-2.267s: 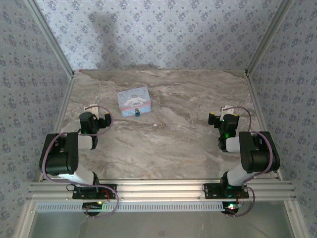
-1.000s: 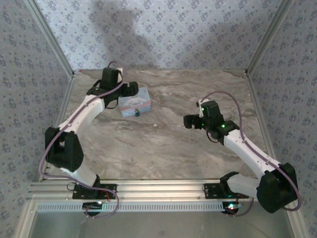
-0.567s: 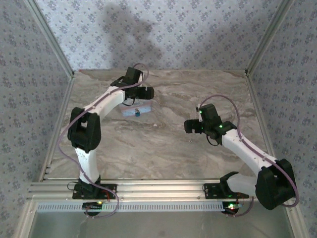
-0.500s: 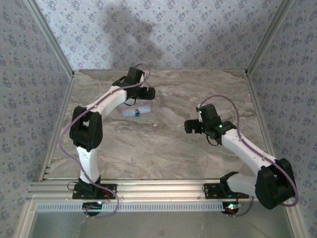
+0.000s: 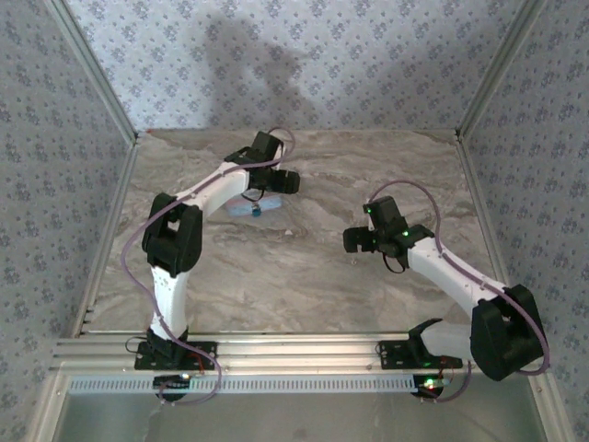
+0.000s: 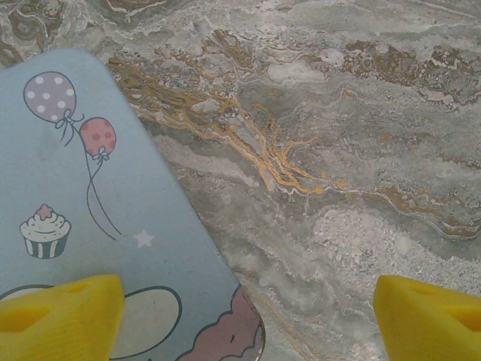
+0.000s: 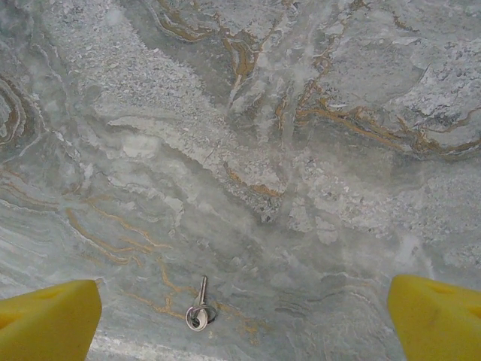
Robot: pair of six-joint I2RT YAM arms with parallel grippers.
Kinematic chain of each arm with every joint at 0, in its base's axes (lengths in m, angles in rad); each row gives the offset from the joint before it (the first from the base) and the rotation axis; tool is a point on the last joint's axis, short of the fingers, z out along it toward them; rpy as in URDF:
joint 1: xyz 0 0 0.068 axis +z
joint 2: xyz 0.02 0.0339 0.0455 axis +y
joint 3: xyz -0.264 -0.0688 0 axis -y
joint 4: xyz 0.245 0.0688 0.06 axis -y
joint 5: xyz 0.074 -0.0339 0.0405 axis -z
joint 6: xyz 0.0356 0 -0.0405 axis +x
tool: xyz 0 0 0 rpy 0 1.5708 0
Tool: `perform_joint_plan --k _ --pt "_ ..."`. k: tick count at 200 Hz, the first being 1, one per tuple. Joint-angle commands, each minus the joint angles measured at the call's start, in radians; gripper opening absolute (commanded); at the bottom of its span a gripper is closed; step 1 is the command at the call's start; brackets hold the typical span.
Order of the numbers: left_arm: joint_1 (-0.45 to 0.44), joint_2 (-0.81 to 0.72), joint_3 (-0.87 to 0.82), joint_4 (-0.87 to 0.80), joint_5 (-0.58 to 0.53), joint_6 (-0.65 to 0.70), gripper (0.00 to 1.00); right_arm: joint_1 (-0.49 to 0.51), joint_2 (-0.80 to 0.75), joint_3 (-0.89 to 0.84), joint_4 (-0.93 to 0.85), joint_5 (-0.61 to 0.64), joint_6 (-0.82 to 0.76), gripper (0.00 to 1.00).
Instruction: Unlock a padlock with a key
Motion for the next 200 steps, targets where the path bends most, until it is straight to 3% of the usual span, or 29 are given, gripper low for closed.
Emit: perform_joint_plan --k 1,58,123,200 --pt "-0.026 0.011 -0.035 -0.017 0.019 -0.003 0.86 0.004 0.005 0.0 -0.031 0.016 0.013 1.0" --pt "-0.109 -0.006 -0.098 0.014 0.015 -0.042 0.86 0.007 0.01 -0.005 -0.061 -0.004 0.038 0.98" --pt "-0.195 0.008 -0.083 0.034 -0.003 -0.104 0.85 0.061 0.061 -0.03 -0.054 -0.04 0.107 0.86" --pt "-0.213 0.047 0.03 0.027 0.04 -0.128 0.87 0.082 0.138 -0.048 -0.021 -0.076 0.136 0.68"
